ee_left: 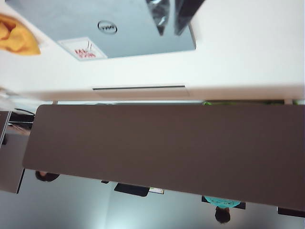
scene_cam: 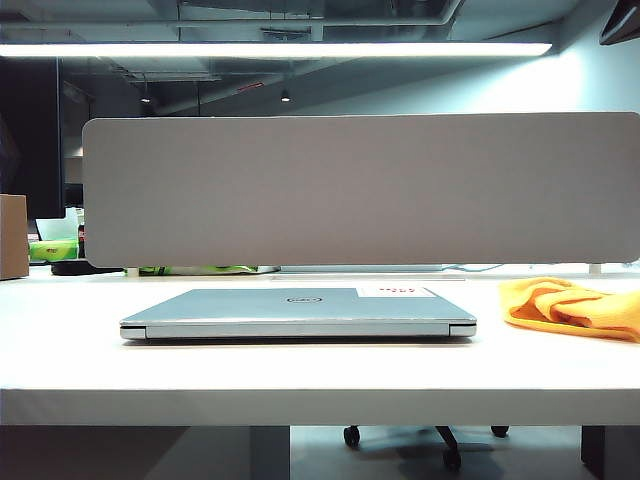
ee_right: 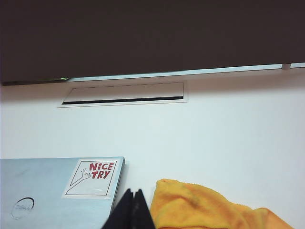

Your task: Pick up the rag and use it to wipe the water off the lid of the laptop on the table.

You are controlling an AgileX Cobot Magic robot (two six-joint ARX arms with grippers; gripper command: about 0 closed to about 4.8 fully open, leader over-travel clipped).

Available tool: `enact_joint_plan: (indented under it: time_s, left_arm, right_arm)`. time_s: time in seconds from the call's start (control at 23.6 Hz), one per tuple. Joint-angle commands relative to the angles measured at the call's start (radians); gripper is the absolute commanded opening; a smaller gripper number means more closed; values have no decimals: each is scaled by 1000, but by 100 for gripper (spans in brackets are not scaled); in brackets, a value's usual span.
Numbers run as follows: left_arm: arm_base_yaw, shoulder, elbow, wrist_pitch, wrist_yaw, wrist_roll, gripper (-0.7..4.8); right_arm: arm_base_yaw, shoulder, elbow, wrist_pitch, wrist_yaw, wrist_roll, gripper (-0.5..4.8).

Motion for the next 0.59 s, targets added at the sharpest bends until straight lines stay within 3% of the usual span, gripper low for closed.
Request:
enact_joint_plan:
  time_s: [0.04, 0.17, 0.3, 0.42, 0.59]
  left_arm:
    - [0, -60, -45, -25, -31, 4, 21]
    - [0, -75, -76, -31, -74, 6, 21]
    - [0, -75, -90, -66, -126, 89, 21]
    - [0, -75, -90, -86, -159, 108, 21]
    - [0, -75, -90, -89, -157, 109, 21]
  right_arm:
    - [1, -15, -9, 15, 5, 32, -9]
    - [1, -14, -10, 13, 3, 31, -9]
    - [2, -14, -13, -38, 3, 31, -9]
    - [2, -14, -51, -42, -13, 19, -9]
    - [2, -8, -116, -28, -199, 27, 3]
